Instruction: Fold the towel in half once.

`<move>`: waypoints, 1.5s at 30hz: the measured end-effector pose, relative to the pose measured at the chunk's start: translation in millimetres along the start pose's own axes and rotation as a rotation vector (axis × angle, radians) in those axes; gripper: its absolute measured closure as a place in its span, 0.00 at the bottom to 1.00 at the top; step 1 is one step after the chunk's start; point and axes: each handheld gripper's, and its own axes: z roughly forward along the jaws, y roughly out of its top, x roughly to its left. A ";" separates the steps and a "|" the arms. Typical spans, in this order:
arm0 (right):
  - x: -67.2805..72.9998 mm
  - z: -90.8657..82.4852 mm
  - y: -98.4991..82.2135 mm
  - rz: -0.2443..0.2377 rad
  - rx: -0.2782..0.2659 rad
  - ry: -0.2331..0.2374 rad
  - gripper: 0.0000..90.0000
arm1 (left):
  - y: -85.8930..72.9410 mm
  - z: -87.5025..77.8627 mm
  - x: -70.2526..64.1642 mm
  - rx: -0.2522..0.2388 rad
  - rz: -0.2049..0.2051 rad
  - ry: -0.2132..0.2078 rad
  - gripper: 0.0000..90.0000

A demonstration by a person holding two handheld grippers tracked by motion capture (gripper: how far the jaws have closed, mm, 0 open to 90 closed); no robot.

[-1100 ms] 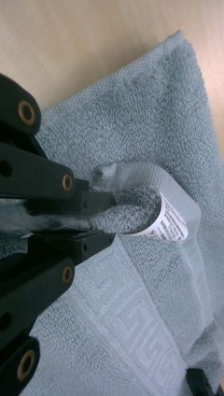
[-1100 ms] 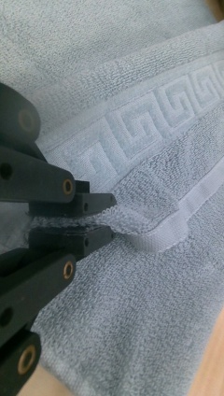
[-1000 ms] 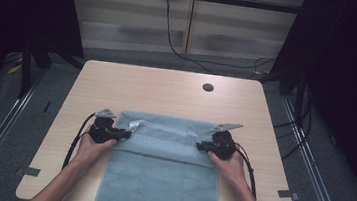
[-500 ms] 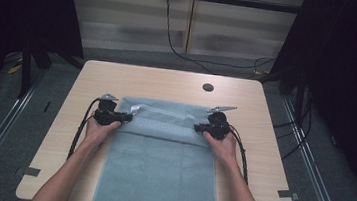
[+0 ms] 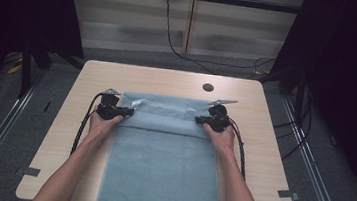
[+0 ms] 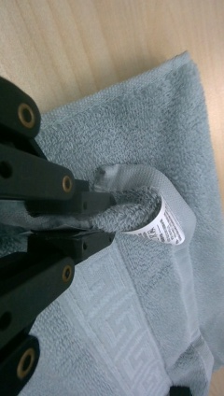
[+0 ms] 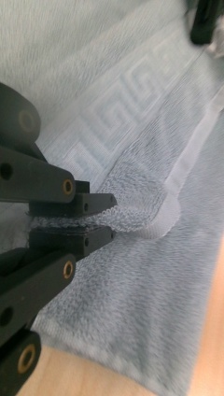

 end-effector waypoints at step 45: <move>83.5 -151.6 -98.8 -0.107 -0.132 0.237 0.87 | -100.8 -132.0 -111.4 -0.028 0.205 -0.244 0.88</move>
